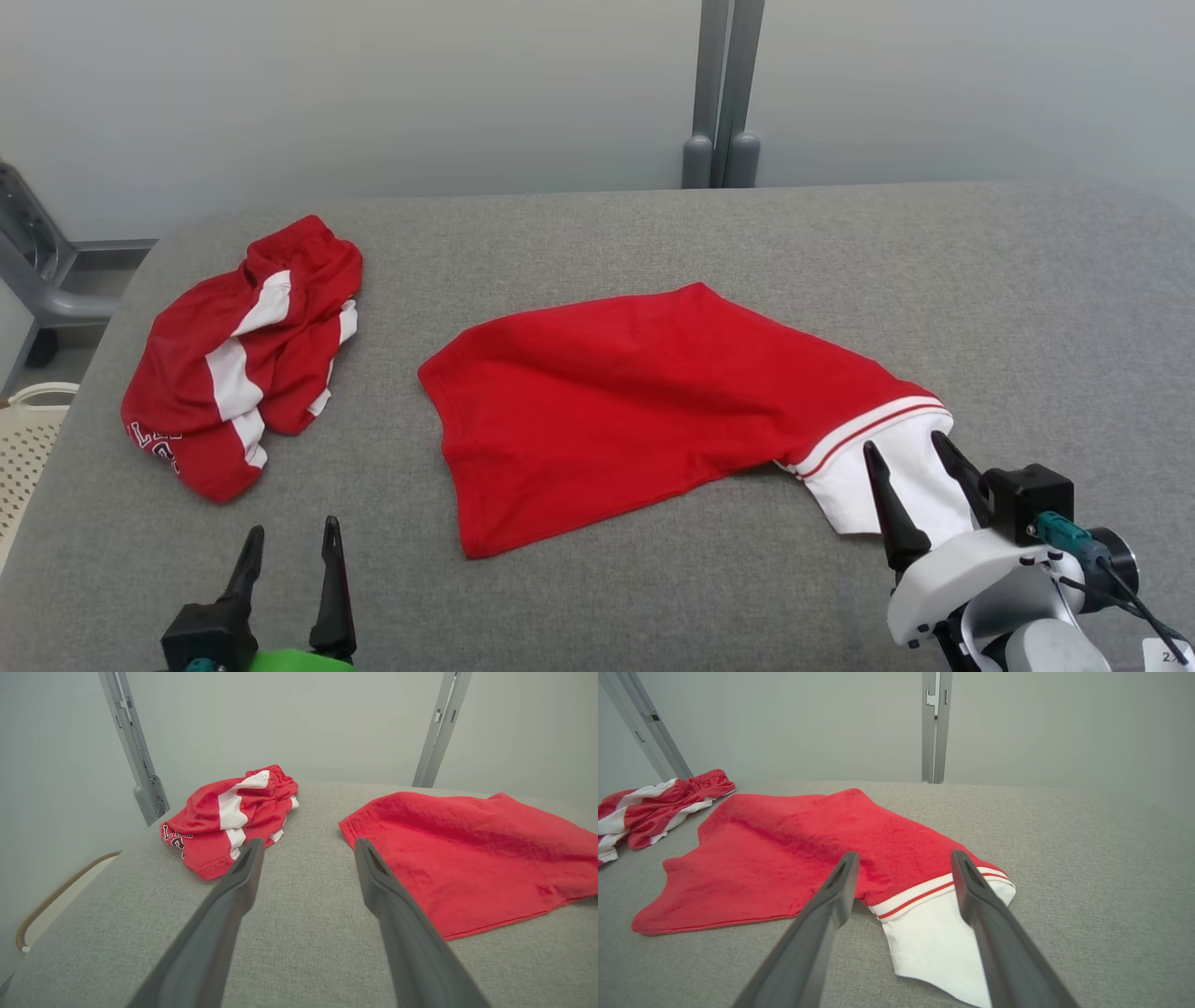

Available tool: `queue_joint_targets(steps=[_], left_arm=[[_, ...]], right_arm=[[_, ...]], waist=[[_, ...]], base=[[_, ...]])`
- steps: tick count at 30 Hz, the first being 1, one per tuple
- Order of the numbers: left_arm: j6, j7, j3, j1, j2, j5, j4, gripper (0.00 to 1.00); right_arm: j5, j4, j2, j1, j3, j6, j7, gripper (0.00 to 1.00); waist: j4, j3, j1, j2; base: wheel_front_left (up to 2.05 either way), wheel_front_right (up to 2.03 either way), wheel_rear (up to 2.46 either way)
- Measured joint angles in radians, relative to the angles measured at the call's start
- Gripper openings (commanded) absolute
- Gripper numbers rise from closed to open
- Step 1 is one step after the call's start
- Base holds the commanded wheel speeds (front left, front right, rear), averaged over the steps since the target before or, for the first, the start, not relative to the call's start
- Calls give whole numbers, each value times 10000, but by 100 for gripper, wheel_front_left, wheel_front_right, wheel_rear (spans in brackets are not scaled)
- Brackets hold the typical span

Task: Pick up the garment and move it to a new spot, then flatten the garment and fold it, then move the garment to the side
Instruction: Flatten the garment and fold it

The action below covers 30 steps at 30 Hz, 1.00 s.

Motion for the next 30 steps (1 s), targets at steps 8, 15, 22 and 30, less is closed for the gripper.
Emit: queue_joint_targets(steps=[8, 15, 22, 30], left_arm=[[-313, 2418, -522, -201, -121, -690, 127, 100], [-236, 4769, -1189, -1088, -207, -740, 759, 100], [-539, 5499, -1674, -2267, -435, -769, 1981, 100], [-587, 5668, -1942, -3363, -755, -978, 3175, 100]], right_arm=[[-48, -105, -6, -38, -901, 0, 2136, 100], [-284, -903, -4, -42, -1570, -4, 4451, 100], [-345, -1262, -4, -103, -1858, -2, 5607, 100], [-612, -646, -6, -649, -1981, -2, 5985, 100]], waist=[[25, 81, 0, 0], [66, 252, 0, 0], [-57, 576, 0, 0], [-297, 1052, 0, 1]], base=[[0, 0, 0], [0, 0, 0], [0, 0, 0], [0, 0, 0]])
